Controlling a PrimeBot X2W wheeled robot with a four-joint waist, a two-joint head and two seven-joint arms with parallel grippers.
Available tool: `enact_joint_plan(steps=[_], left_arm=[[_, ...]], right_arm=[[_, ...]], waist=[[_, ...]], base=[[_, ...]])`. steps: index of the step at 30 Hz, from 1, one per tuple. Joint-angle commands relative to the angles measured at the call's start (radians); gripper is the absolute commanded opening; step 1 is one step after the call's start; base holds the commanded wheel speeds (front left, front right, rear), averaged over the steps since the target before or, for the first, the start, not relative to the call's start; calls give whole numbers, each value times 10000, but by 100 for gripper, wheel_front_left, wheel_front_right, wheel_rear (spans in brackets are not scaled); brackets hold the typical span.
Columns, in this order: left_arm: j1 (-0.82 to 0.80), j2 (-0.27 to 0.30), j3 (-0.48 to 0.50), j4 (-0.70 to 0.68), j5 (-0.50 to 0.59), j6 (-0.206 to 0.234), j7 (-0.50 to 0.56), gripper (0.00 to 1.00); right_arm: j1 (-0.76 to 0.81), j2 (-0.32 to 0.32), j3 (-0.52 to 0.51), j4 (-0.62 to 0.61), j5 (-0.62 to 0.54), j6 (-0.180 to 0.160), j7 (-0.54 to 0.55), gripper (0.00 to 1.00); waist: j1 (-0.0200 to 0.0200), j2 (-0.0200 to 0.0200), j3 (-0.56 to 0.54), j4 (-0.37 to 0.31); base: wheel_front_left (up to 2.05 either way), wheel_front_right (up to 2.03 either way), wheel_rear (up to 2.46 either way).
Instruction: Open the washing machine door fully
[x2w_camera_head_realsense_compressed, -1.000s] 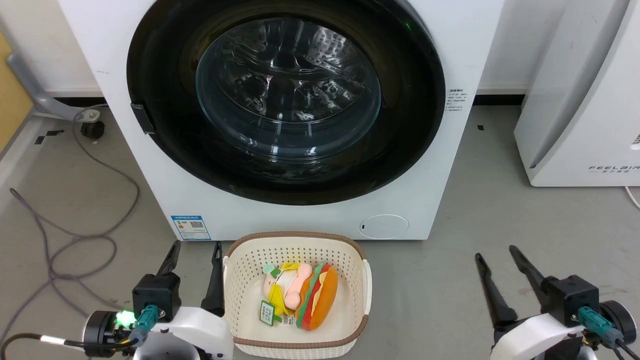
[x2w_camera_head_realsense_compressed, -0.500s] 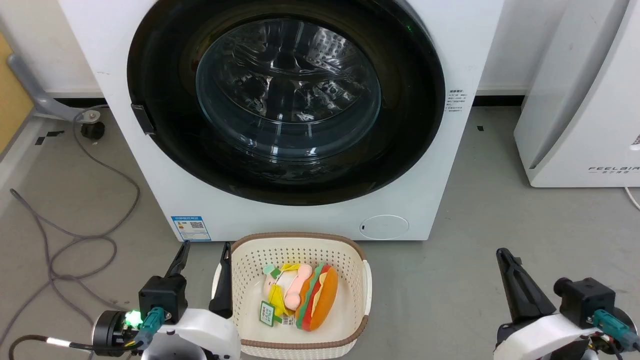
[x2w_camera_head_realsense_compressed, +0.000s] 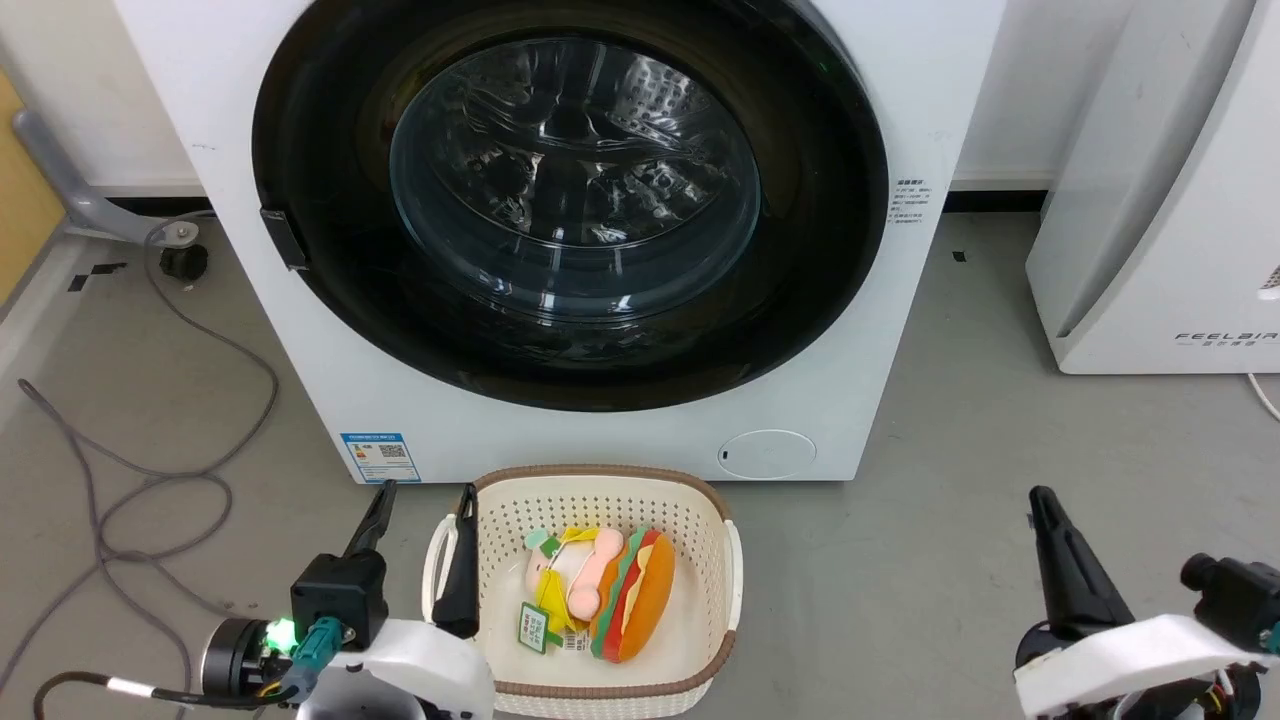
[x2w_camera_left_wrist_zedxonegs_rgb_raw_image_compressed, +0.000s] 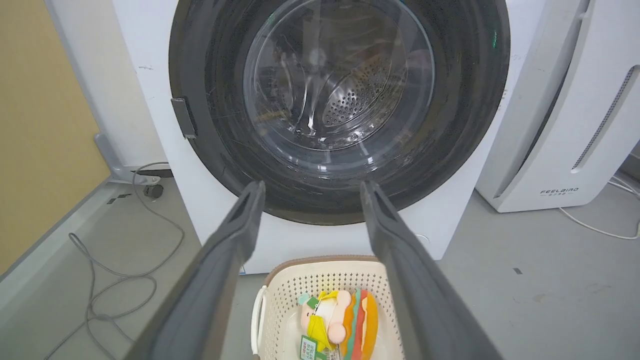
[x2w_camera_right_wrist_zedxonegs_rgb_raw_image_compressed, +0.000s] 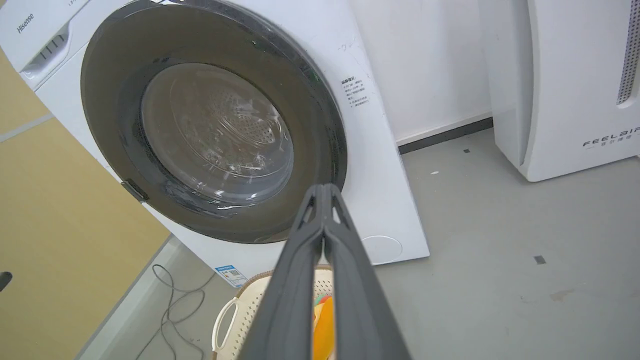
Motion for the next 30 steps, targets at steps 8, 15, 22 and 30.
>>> enact_joint_plan(steps=[8,15,22,30], left_arm=[[-251,3,-186,89,-193,-19,-250,100],[-307,3,-342,120,-299,-28,-418,100],[-396,3,-457,139,-347,-32,-564,100],[-630,3,-517,98,-354,-59,-710,100]], right_arm=[[-819,-150,-319,546,1680,-3,103,0],[-1851,-531,-450,1286,2768,-3,213,0],[-3118,-812,-598,2212,4128,-4,487,0],[-4736,-1276,-598,3208,5426,-5,657,0]], waist=[[0,0,-12,-35],[0,0,-4,-35],[0,0,136,-11],[0,0,511,19]], base=[[0,0,0],[0,0,0],[0,0,0],[0,0,0]])
